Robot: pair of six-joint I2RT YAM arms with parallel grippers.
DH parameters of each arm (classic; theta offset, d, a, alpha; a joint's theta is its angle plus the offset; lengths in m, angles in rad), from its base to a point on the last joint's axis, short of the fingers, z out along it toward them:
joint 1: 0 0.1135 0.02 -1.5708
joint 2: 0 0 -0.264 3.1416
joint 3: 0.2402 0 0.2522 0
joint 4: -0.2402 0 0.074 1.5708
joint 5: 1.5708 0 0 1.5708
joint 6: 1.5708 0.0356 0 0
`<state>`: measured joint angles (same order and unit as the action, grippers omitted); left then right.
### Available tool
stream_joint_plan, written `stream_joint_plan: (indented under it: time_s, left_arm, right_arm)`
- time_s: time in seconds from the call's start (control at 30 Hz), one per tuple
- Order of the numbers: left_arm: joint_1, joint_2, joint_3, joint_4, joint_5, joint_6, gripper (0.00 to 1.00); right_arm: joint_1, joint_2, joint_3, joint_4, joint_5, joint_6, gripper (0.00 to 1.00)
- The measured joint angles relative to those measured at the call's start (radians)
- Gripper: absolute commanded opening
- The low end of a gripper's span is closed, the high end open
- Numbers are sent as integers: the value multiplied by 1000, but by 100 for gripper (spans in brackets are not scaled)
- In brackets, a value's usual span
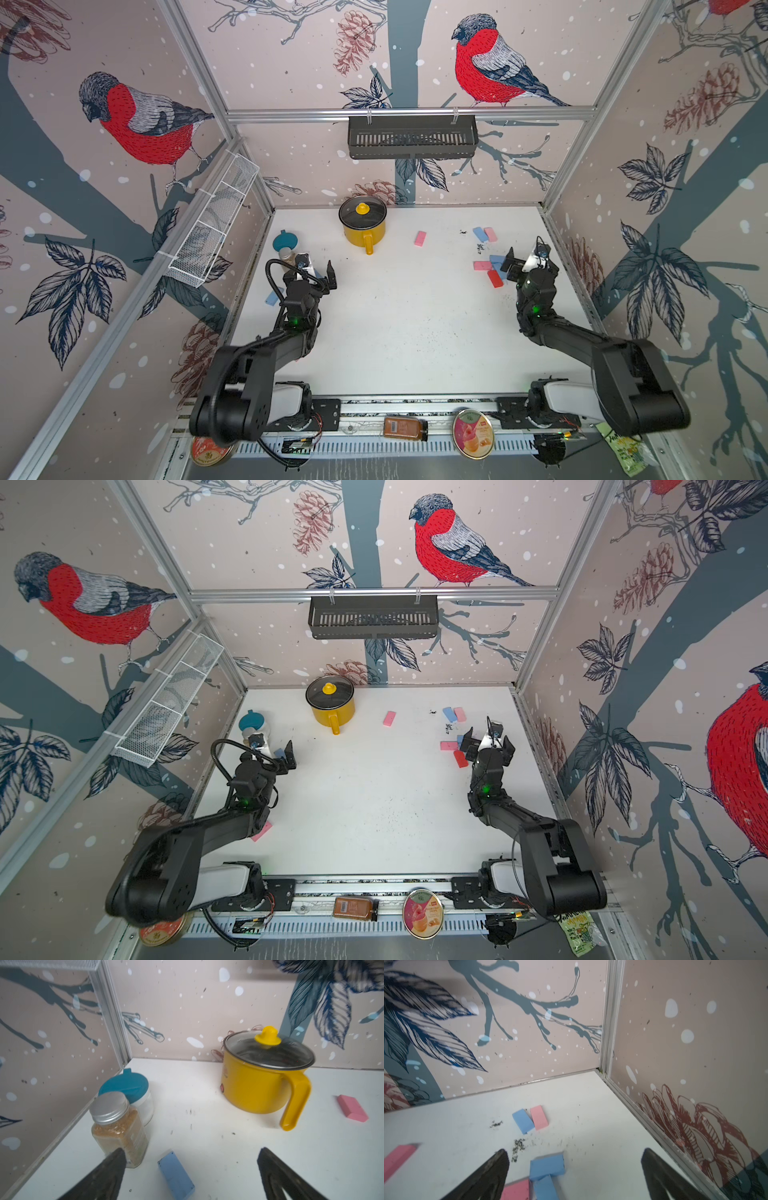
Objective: Assemble the letter t with building blocks
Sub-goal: Pick up the building block from the center of the board.
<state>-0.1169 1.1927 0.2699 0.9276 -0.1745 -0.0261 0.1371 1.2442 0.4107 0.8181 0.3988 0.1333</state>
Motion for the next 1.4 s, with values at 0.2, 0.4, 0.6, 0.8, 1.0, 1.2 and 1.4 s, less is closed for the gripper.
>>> stream_joint_plan:
  time_s: [0.2,0.4,0.6,0.8,1.0,1.2,1.4]
  left_arm:
    - [-23,-322,65,-237,-7,-151,99]
    - [-24,-455,249,-554,154,-338,99]
    - [-24,-438,375,-865,258,-398,99]
    - [-23,-377,378,-1077,275,-413,99]
    - [-16,-296,384,-1201,233,-486,94]
    - [-16,-333,302,-1248,222,-655,93]
    - [-14,-416,273,-1368,136,-849,92]
  right_arm:
    - [15,-142,116,-382,-132,105,100]
    - [31,-204,253,-693,-258,158,100]
    - [33,-266,270,-867,-355,185,100]
    - [79,-306,272,-939,-425,203,100]
    - [130,-313,276,-967,-443,200,100]
    - [164,-337,260,-972,-466,200,100]
    - [176,-373,232,-966,-491,203,100]
